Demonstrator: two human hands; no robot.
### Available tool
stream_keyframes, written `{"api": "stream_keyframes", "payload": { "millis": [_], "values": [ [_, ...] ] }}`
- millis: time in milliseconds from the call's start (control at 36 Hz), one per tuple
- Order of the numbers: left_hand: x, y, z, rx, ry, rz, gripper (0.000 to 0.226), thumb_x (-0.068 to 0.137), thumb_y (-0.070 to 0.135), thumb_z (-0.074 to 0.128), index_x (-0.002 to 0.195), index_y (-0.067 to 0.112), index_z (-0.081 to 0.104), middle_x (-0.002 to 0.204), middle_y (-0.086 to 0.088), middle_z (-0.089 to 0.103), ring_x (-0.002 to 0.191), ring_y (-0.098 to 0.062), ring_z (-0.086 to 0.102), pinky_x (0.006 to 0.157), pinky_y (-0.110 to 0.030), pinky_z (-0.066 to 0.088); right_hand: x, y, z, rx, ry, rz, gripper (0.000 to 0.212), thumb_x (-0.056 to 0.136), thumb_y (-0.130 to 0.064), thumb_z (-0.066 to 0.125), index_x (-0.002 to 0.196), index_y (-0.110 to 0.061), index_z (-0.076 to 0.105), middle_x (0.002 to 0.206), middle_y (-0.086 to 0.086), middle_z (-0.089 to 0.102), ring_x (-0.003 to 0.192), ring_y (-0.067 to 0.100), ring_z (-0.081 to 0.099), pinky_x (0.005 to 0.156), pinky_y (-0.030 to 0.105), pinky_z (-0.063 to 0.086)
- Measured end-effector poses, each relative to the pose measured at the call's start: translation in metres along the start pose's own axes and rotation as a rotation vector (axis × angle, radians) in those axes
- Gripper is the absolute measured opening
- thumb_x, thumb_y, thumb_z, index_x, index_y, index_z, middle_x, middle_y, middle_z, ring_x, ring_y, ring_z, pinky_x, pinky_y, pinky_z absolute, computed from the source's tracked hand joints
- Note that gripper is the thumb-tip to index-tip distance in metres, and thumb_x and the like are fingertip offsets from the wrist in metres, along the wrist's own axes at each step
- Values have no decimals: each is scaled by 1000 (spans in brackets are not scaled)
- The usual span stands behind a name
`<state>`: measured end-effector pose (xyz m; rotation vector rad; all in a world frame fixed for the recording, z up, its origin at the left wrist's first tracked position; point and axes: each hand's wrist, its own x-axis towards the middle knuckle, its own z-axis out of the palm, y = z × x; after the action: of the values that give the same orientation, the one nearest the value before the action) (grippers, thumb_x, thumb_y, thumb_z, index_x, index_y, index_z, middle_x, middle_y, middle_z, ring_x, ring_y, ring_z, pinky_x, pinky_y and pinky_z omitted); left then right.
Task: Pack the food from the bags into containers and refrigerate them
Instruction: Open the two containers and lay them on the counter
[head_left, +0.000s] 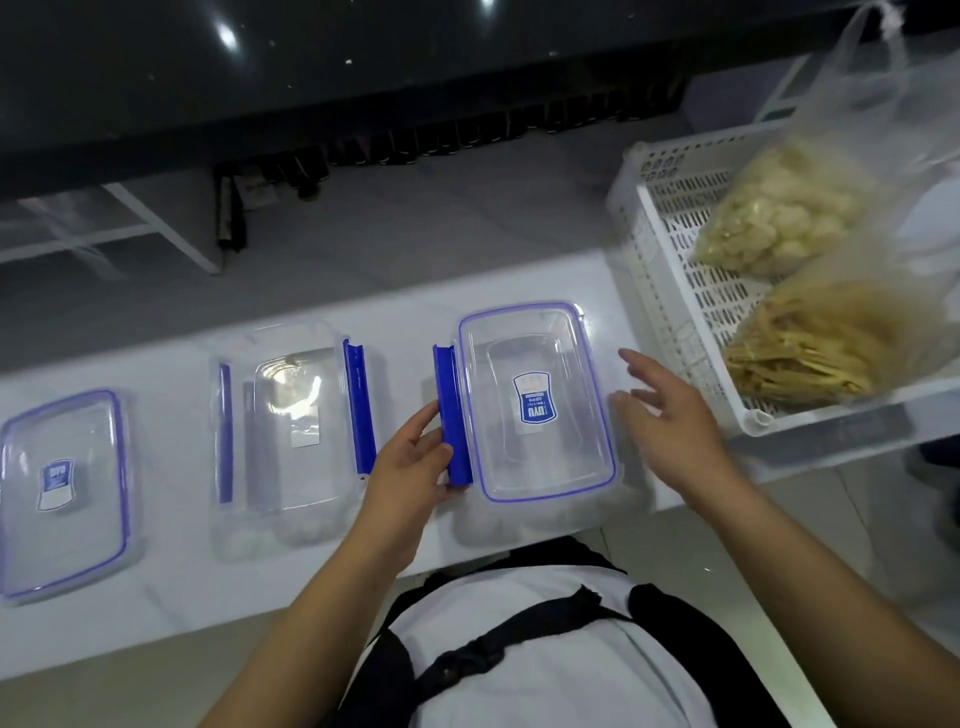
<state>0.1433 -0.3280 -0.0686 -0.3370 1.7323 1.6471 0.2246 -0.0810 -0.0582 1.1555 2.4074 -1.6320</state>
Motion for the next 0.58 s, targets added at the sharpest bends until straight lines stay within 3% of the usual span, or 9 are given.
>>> {"api": "stream_keyframes", "payload": {
  "millis": [83,139,194,250,361,444,583],
  "values": [
    [-18,11,-2,446,97,262,56,101,21,58,148,45,41,153,17,44,122,3,56,89,-18,51,-14,-13,6,-272,-5,-186,68,89,-49,64,151,-42,36,159,-9,35,145,13,32,111,29,29],
    [-29,20,-9,686,168,529,60,98,27,60,149,48,36,159,22,32,142,-1,38,106,-24,41,-24,-26,17,-438,-44,-207,84,81,-69,58,154,-48,21,166,-6,18,150,18,20,114,37,26],
    [-33,30,-19,836,237,630,60,97,37,61,150,48,35,163,18,28,150,-8,25,116,-35,32,-32,-37,32,-568,-97,-187,95,76,-81,51,153,-52,5,168,-7,2,152,23,10,116,46,26],
    [-30,36,-33,1026,316,579,70,93,56,58,154,48,25,169,9,14,156,-18,8,120,-45,18,-34,-45,48,-653,-147,-151,100,73,-85,50,151,-55,-5,167,-8,-9,153,27,3,115,52,26],
    [-12,26,-67,1297,439,323,100,78,87,42,153,53,-13,166,4,-28,153,-31,-24,120,-61,-3,-32,-47,76,-745,-187,-78,108,70,-89,51,148,-57,-16,164,-6,-24,152,36,-13,115,62,24],
    [-1,10,-90,1276,467,234,104,75,91,40,152,53,-19,164,3,-33,151,-32,-28,118,-68,-1,-31,-44,89,-842,-182,-57,112,69,-90,49,147,-53,-23,162,-4,-30,148,42,-23,112,66,19],
    [8,-6,-107,1273,473,212,106,73,93,37,153,51,-16,166,1,-29,153,-34,-22,117,-69,2,-29,-45,94,-906,-153,-47,113,67,-89,50,146,-56,-24,162,-3,-30,148,44,-18,112,63,24]
  ]
}}
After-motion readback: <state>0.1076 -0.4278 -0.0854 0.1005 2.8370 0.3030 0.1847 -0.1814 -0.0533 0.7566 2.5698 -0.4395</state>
